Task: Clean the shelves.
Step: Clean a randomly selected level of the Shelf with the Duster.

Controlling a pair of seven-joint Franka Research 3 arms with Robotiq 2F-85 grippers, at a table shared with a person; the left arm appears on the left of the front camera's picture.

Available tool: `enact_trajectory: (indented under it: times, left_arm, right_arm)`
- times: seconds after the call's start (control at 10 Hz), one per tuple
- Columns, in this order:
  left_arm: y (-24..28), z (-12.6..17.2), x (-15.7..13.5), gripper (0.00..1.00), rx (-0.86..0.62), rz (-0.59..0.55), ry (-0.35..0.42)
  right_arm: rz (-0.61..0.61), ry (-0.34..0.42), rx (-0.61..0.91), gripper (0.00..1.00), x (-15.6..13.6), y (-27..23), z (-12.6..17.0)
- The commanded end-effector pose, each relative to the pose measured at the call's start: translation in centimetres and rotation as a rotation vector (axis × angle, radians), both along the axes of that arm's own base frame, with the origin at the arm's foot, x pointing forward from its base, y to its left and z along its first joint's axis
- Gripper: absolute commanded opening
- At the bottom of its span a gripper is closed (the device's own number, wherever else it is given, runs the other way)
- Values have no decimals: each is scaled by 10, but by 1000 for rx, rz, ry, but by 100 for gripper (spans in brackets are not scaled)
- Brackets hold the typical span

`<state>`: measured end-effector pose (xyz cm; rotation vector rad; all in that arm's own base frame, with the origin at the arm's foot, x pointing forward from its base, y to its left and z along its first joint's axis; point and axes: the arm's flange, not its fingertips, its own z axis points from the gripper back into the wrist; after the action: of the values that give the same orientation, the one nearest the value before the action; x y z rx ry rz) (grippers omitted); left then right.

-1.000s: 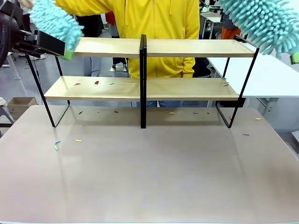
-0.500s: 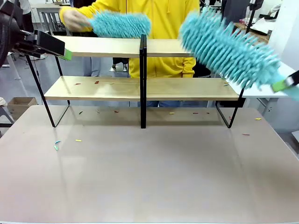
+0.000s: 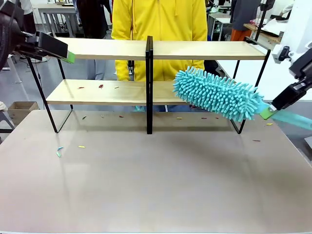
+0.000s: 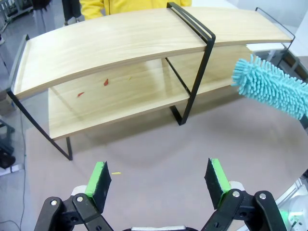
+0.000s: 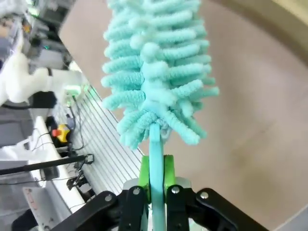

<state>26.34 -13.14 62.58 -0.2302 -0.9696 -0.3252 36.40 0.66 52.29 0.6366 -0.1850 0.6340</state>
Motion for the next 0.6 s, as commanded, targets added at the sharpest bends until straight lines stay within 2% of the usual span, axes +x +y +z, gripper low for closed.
enact_trajectory:
  times: [0.0,0.2,0.5]
  left_arm:
    - [1,1,-1,100,4,9,-6]
    - [1,1,-1,100,4,9,-6]
    - [1,1,-1,100,4,9,-6]
  right_arm:
    - [-93,22,-106,13,7,9,-7]
    - [-180,3,-87,13,45,28,-17]
    - [-340,-80,-79,13,91,47,-32]
